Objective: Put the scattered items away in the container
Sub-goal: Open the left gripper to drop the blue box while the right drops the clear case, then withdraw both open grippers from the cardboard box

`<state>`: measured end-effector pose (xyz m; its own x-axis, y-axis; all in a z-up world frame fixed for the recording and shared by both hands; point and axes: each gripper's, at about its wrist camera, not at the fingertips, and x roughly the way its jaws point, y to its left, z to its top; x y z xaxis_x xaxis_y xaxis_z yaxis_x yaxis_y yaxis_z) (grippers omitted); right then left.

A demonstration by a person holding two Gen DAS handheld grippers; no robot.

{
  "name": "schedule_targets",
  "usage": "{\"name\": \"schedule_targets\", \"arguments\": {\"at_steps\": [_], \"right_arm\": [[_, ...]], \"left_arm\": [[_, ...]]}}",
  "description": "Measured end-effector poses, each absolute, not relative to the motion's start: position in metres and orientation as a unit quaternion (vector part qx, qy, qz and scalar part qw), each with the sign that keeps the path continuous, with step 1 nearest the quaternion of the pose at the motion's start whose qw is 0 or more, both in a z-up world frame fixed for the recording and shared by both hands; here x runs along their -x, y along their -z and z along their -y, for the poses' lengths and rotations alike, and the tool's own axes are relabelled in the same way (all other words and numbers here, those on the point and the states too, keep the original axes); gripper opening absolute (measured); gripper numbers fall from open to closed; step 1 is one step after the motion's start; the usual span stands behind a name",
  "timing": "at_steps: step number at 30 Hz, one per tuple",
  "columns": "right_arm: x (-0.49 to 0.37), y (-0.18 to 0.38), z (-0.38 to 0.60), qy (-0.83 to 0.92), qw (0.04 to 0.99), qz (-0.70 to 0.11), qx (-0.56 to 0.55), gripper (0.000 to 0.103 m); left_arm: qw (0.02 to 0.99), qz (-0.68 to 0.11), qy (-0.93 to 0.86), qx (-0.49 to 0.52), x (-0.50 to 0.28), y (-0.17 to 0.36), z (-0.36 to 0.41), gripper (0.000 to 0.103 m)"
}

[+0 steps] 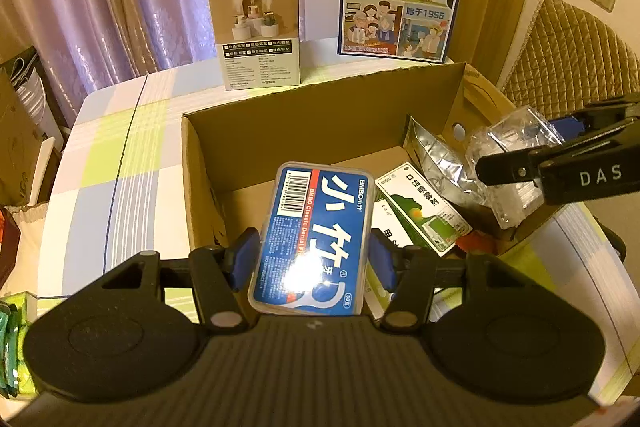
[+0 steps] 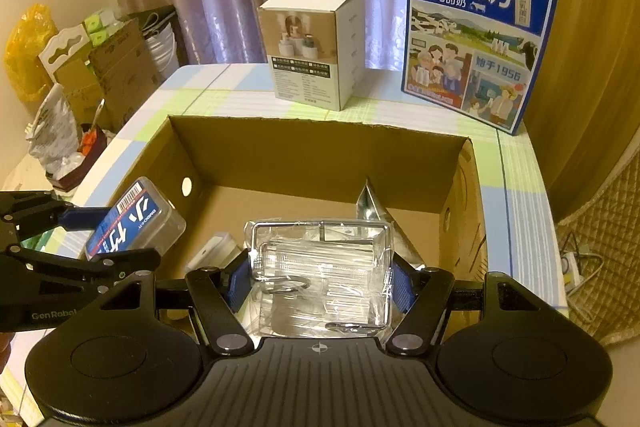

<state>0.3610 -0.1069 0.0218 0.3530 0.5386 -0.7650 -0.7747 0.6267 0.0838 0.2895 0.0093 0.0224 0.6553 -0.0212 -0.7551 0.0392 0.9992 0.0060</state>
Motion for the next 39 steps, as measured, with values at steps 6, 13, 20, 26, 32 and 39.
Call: {"name": "schedule_targets", "arguments": {"at_steps": [6, 13, 20, 26, 32, 39], "right_arm": [[-0.361, -0.021, 0.105, -0.405, 0.811, -0.398, 0.141, 0.065], [-0.367, -0.019, 0.110, -0.404, 0.812, -0.404, 0.118, 0.085], [-0.363, -0.020, 0.125, -0.402, 0.812, -0.409, 0.105, 0.087], [-0.348, -0.027, 0.146, -0.404, 0.814, -0.406, 0.100, 0.090], [-0.324, -0.036, 0.172, -0.407, 0.813, -0.402, 0.107, 0.094], [-0.290, -0.035, 0.211, -0.413, 0.809, -0.403, 0.109, 0.097]], "left_arm": [[0.909, -0.417, 0.016, -0.008, -0.292, -0.022, -0.010, 0.055], [0.911, -0.411, 0.005, -0.005, -0.289, -0.023, -0.012, 0.072], [0.913, -0.409, 0.007, -0.011, -0.280, -0.028, -0.012, 0.072], [0.917, -0.399, 0.011, -0.019, -0.262, -0.037, -0.009, 0.076], [0.921, -0.388, 0.014, -0.032, -0.231, -0.046, -0.003, 0.077], [0.923, -0.382, 0.014, -0.049, -0.180, -0.044, 0.000, 0.079]]}}
